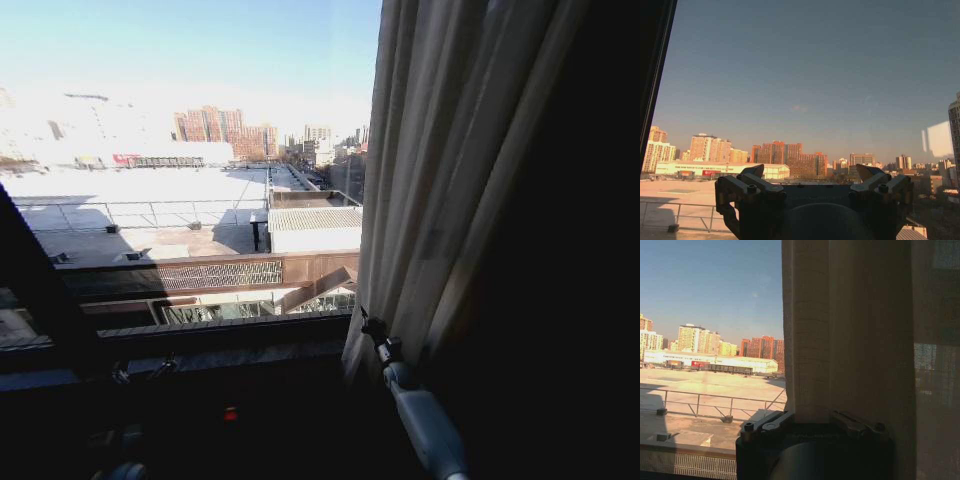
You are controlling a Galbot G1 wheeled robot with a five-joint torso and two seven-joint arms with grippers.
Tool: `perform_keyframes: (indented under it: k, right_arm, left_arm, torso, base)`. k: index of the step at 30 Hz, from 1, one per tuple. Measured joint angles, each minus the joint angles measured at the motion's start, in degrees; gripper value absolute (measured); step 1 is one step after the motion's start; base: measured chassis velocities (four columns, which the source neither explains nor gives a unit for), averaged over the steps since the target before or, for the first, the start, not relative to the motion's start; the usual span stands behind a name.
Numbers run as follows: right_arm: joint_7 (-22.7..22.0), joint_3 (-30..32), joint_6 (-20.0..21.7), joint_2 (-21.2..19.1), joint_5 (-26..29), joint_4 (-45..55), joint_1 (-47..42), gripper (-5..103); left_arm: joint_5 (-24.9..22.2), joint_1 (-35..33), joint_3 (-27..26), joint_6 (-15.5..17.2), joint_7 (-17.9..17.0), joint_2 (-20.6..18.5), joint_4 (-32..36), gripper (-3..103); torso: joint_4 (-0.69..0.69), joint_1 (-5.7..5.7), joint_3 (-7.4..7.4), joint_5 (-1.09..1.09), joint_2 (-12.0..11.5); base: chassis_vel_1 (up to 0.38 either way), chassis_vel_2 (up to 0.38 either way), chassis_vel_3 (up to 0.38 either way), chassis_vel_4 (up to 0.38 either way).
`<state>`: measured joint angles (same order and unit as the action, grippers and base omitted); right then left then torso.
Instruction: Open the curtains by pulling them apart, changing their state from closed to fully open.
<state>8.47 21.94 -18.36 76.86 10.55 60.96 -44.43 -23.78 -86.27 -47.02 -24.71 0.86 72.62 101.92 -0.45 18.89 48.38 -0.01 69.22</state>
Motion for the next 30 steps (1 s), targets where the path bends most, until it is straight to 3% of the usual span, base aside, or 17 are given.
perform_keyframes:
  k: [17, 24, 28, 30]
  right_arm:
    - [0.0, 0.8, -2.3, -1.2, 2.2, -0.4, -0.2, 0]
    - [0.1, 0.8, -3.3, -0.6, 0.2, -1.2, 0.4, 0]
    - [-1.7, 1.0, -2.8, -0.3, -1.2, -2.0, 1.0, 0]
    - [-6.2, 2.3, -1.1, -0.3, -3.6, -3.8, 2.3, 0]
  left_arm:
    - [0.0, 0.0, 0.0, 0.0, 0.0, 0.0, 0.0, 100]
    - [0.0, 0.0, 0.0, 0.0, 0.0, 0.0, 0.0, 100]
    - [0.0, 0.0, 0.0, 0.0, 0.0, 0.0, 0.0, 100]
    - [0.0, 0.0, 0.0, 0.0, 0.0, 0.0, 0.0, 100]
  torso:
    - [0.0, 0.0, 0.0, 0.02, 0.0]
    - [-0.03, -0.01, 0.0, 0.02, 0.0]
    - [0.02, 0.0, 0.0, -0.03, 0.0]
    - [0.04, 0.0, 0.0, -0.01, 0.0]
  base:
    - [-0.346, -0.357, 0.338, 0.352]
    - [-0.084, -0.136, 0.109, 0.086]
    - [0.0, 0.0, 0.0, 0.0]
    - [0.066, 0.077, -0.046, -0.028]
